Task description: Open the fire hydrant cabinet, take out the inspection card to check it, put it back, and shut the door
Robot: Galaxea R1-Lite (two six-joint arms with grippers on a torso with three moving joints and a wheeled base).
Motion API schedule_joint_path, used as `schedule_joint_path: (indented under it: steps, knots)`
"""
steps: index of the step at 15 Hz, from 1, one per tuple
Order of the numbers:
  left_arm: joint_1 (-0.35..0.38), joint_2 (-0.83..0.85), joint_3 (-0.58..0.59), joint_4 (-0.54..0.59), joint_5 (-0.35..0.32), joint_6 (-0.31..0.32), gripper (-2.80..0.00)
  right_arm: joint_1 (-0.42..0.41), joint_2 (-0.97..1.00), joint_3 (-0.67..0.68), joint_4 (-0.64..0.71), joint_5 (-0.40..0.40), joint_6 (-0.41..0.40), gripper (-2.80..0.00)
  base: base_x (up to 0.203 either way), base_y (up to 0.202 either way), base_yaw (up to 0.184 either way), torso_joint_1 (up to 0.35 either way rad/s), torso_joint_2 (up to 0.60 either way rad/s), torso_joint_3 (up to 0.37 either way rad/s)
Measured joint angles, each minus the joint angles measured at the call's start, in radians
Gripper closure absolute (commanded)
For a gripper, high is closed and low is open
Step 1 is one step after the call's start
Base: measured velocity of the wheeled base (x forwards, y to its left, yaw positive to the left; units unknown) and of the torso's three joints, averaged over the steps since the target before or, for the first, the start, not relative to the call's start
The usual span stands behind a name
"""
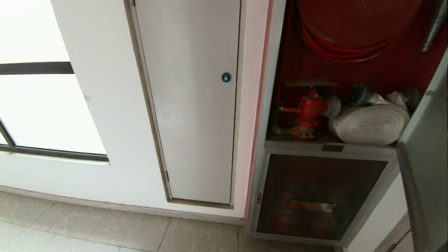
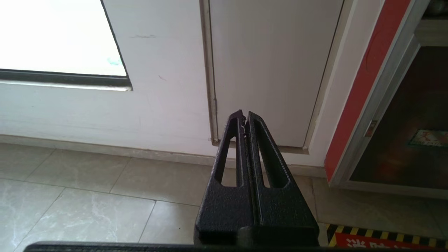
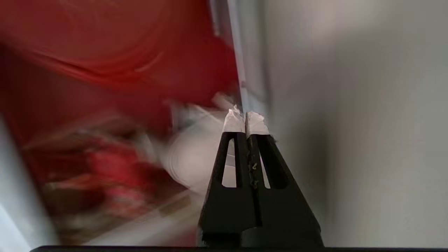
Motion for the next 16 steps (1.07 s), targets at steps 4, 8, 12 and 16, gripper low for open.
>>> schedule_joint_path:
  steps: [4,8,12,16]
  knots:
    - [0.000,0.000,0.000,-0.001,0.000,0.000,0.00,-0.074,-0.055,-0.011,0.118,-0.013,0.000,0.00,0.000,0.000,0.000,0.000,0.00,0.000]
    - [0.000,0.000,0.000,0.000,0.000,0.000,0.00,-0.113,-0.081,-0.022,0.145,-0.036,0.000,0.00,0.000,0.000,0.000,0.000,0.00,0.000]
    - [0.000,0.000,0.000,0.000,0.000,0.000,0.00,-0.172,-0.087,-0.054,0.210,-0.042,0.000,0.00,0.000,0.000,0.000,0.000,0.00,0.000]
    - [0.000,0.000,0.000,0.000,0.000,0.000,0.00,-0.237,-0.087,-0.080,0.305,-0.047,0.002,0.00,0.000,0.000,0.000,0.000,0.00,0.000]
